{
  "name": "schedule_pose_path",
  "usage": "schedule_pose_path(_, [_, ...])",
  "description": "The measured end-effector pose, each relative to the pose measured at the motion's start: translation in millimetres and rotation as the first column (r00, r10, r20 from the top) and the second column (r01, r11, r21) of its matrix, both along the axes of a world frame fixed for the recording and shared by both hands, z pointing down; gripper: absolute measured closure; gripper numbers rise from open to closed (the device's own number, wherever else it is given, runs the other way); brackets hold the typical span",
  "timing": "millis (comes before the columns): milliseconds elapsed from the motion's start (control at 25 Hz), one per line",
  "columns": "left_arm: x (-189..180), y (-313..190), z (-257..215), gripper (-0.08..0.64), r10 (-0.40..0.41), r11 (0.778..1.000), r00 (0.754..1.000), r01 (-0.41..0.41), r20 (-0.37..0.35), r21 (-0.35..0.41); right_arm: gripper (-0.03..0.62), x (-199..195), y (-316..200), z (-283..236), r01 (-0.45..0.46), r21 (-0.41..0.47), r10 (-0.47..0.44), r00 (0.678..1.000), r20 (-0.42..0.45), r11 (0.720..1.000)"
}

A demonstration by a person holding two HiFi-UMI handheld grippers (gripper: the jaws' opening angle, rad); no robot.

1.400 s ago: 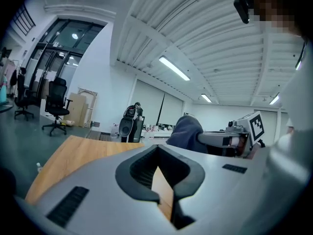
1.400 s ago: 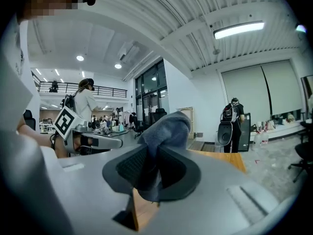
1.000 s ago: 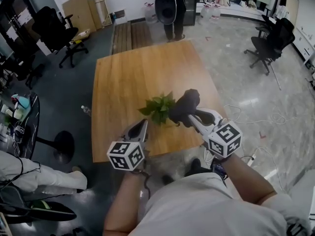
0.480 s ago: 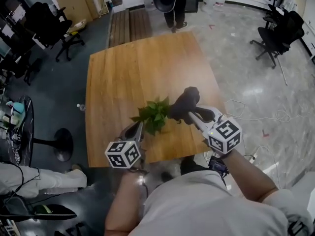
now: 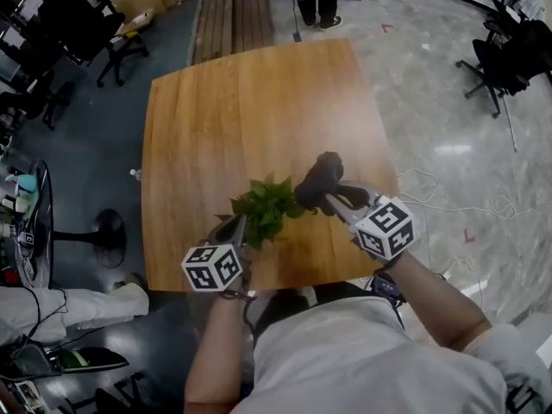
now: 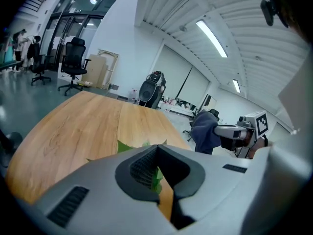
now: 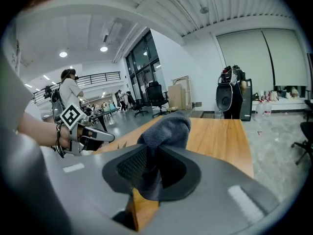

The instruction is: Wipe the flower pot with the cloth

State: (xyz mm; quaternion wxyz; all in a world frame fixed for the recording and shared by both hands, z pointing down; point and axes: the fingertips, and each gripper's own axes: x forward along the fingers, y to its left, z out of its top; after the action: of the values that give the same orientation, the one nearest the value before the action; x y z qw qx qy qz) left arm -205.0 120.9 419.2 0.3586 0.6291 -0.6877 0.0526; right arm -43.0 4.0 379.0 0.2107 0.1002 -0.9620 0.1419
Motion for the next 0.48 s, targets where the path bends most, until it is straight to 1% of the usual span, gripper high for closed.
schedule_pose_path(120, [-7, -4, 18, 0.554, 0.005, 0.999, 1.000, -0.005, -0.005, -0.037, 0.529, -7, -16, 22, -0.008, -0.011, 0.008, 0.999, -0.034, 1.000])
schedule_pose_path(280, [-22, -10, 49, 0.554, 0.022, 0.995, 0.999, -0.025, -0.040, -0.095, 0.529, -21, -36, 56, -0.041, -0.032, 0.038, 0.995, -0.091, 0.999])
schedule_pose_path(400, [-27, -11, 70, 0.554, 0.056, 0.988, 0.996, -0.065, -0.070, -0.143, 0.528, -28, -40, 82, -0.056, -0.066, 0.047, 0.989, -0.137, 0.996])
schedule_pose_path(480, [-28, -14, 80, 0.551, 0.083, 0.982, 0.993, -0.096, -0.088, -0.163, 0.528, -32, -38, 101, -0.045, -0.099, 0.027, 0.985, -0.171, 0.994])
